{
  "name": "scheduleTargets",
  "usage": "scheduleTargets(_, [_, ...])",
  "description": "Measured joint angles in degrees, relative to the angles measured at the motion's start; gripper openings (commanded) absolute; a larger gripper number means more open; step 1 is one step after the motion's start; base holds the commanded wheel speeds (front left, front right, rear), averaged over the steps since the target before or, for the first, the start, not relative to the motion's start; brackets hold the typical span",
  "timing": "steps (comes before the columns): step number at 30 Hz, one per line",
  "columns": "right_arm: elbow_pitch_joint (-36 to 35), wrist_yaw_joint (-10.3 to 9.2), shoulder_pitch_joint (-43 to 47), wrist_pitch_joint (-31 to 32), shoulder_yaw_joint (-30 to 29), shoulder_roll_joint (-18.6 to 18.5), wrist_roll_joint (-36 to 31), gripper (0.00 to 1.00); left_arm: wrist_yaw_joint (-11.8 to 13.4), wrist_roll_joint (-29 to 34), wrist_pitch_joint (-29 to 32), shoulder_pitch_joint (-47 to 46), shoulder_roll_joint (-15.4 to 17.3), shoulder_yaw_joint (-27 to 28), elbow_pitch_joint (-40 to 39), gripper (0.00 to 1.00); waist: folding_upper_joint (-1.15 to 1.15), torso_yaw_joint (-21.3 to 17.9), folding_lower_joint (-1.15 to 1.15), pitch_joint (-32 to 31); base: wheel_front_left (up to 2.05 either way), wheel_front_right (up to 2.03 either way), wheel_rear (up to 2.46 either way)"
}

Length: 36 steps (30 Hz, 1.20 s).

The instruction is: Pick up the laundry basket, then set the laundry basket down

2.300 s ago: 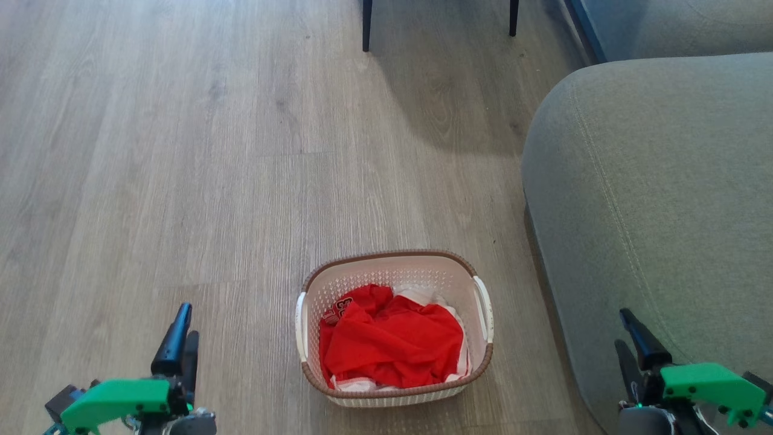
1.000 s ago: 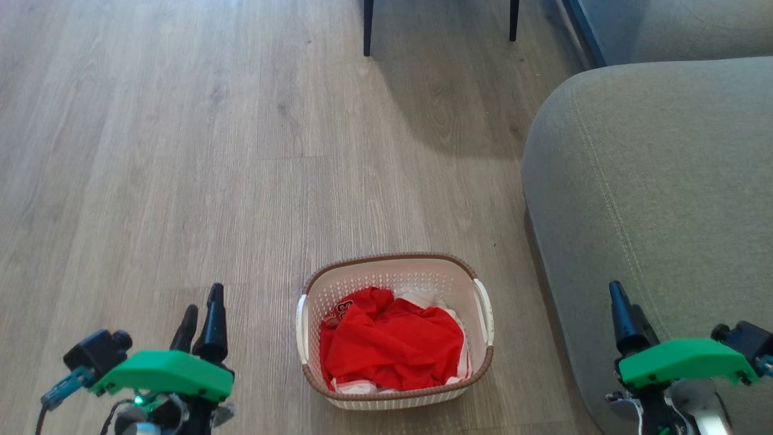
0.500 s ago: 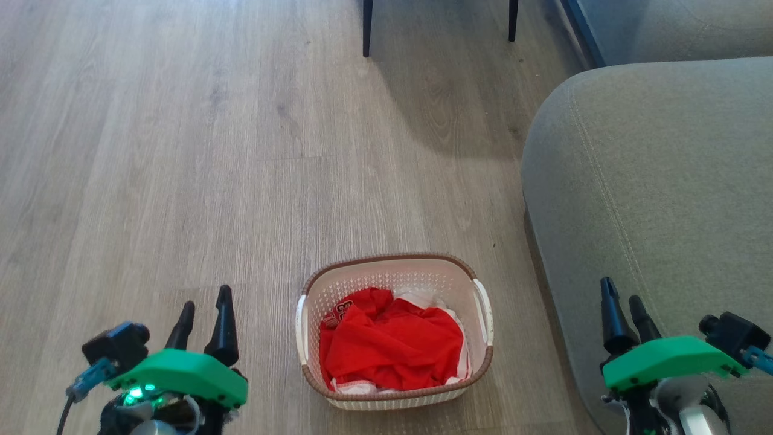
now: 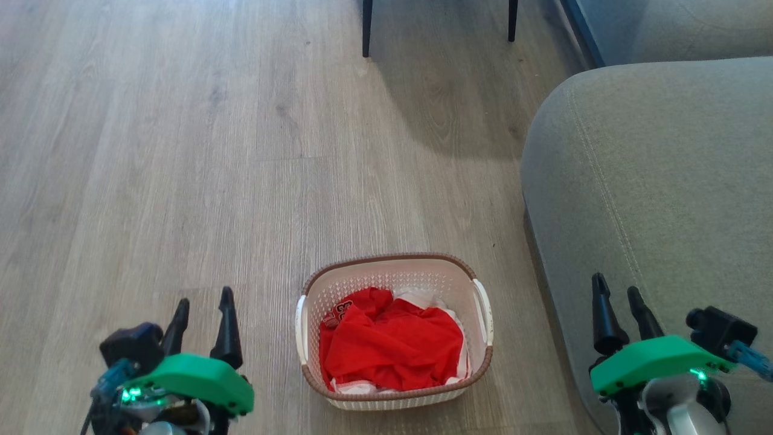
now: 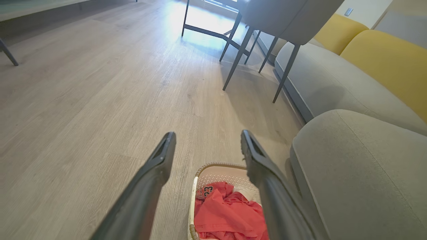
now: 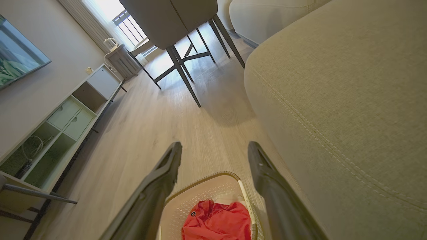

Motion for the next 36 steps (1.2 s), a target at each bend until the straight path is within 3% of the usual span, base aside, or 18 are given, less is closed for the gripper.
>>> scheduleTargets(18, [-0.38, 0.01, 0.01, -2.92, 1.40, -0.15, -11.28, 1.00, 2.48, 11.48, -3.04, 1.34, 0.92, -2.42, -1.63, 1.00, 0.00, -0.03, 0.00, 0.14, 0.00, 0.00, 0.00])
scheduleTargets(36, [-1.11, 0.01, 0.03, -5.94, 3.42, -0.26, -23.24, 1.00, 2.96, 23.26, -6.04, 3.42, 0.92, -2.85, -2.54, 1.00, 0.00, -0.30, 0.00, -0.34, 0.00, 0.00, 0.00])
